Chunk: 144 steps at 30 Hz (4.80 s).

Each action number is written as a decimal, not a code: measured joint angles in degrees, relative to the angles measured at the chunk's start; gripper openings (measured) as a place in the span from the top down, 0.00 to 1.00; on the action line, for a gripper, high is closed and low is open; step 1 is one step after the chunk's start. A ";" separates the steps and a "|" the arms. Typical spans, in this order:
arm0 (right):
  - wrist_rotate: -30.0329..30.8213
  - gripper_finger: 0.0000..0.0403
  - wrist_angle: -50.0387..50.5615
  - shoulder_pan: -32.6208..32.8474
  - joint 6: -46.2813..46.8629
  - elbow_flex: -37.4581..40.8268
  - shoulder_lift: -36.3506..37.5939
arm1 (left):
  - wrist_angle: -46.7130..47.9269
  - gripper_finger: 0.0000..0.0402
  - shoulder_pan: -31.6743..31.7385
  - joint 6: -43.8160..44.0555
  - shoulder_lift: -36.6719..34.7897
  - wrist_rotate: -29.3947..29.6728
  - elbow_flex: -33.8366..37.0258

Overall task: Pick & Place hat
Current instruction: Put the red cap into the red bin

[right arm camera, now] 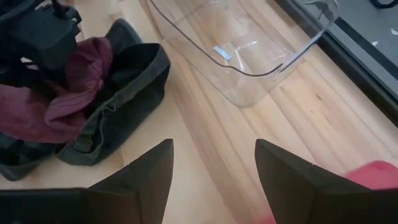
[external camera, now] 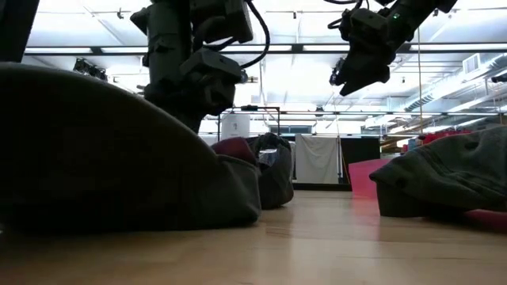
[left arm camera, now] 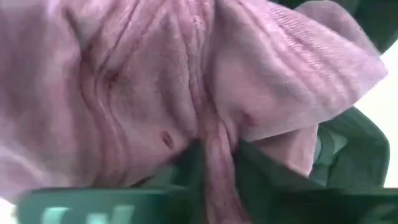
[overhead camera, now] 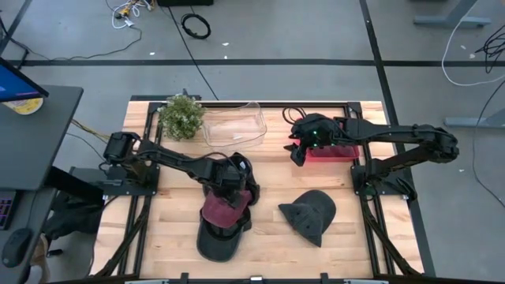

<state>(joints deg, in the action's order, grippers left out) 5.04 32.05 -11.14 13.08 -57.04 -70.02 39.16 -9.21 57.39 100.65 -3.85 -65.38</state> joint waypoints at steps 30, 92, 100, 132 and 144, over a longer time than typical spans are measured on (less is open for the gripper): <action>-13.91 0.43 -9.02 -0.93 24.29 0.00 11.32 | 23.52 0.98 -0.04 -43.38 -2.41 26.77 -41.93; -39.13 1.00 -23.64 -16.74 46.57 -0.07 17.36 | 10.81 0.64 -1.68 -54.35 -2.35 35.70 -41.86; -38.95 1.00 -0.90 -30.69 32.86 -0.09 23.25 | 10.53 0.64 -1.73 -52.46 -2.35 35.75 -41.88; -35.49 1.00 20.00 -46.77 18.46 -0.07 19.64 | 7.53 0.65 -3.80 -50.56 -2.35 39.29 -41.88; -31.41 1.00 19.50 -44.82 21.25 -0.04 18.25 | 7.32 0.65 -3.78 -50.72 -2.35 39.44 -41.90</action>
<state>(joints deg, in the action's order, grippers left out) -26.37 51.55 -55.97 34.33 -57.08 -51.77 46.48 -12.99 6.68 98.30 35.59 -107.28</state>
